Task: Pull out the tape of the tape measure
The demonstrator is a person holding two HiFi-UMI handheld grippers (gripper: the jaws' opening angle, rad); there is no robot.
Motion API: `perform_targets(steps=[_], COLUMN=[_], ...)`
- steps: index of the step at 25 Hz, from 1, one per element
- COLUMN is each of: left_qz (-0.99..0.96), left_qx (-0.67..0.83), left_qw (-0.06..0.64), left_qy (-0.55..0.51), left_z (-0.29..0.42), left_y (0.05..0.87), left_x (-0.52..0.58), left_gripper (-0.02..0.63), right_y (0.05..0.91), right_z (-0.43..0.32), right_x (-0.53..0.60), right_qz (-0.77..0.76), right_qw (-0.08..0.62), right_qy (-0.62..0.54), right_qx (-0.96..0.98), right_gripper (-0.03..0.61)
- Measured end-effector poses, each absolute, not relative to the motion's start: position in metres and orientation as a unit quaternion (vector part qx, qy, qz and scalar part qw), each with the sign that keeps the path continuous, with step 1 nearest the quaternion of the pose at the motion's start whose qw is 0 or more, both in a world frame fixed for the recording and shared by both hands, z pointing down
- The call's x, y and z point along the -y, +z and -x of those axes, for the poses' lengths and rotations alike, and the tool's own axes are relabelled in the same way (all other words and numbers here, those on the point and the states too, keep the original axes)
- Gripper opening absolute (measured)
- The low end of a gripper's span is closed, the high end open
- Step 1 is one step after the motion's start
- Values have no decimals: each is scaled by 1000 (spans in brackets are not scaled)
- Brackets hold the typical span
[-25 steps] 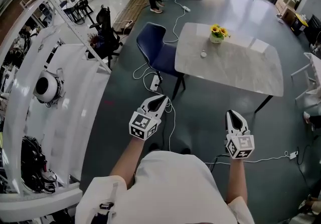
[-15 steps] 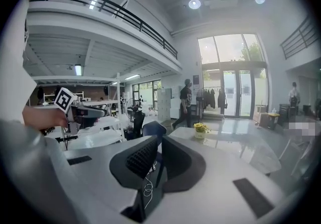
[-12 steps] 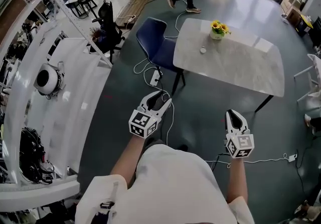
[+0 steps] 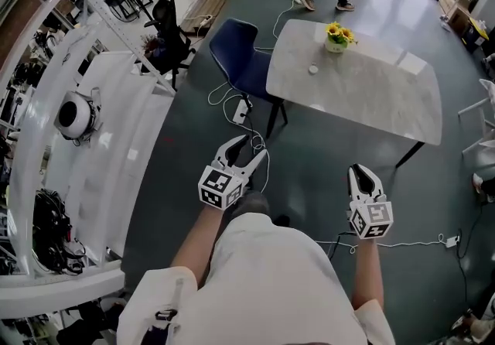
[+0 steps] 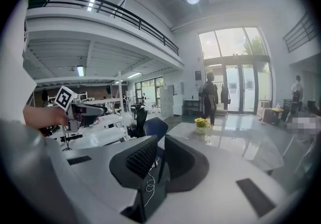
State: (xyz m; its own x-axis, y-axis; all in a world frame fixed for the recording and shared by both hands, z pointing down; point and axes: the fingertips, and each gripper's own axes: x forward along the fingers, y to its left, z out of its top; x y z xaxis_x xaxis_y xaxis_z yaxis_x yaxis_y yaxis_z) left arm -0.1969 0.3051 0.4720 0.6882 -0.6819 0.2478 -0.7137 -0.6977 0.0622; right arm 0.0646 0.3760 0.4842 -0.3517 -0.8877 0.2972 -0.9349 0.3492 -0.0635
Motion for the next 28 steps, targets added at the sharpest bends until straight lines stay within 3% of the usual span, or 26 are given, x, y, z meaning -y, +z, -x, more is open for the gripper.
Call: perform_targets(steps=[12,28], left_qz=[-921,-941], left_qx=[368,303], left_qw=[77,86], left_qy=[105,125], left_z=[177,147], left_y=[486,493], left_x=[-253,-63], left_gripper=[241,242], right_y=[498,505], right_z=[-75,-81], right_x=[-334,-175], right_qz=[-566,-606], right_qw=[114,126], right_qy=[114,143], right_qx=[808,773], right_gripper=[46,46])
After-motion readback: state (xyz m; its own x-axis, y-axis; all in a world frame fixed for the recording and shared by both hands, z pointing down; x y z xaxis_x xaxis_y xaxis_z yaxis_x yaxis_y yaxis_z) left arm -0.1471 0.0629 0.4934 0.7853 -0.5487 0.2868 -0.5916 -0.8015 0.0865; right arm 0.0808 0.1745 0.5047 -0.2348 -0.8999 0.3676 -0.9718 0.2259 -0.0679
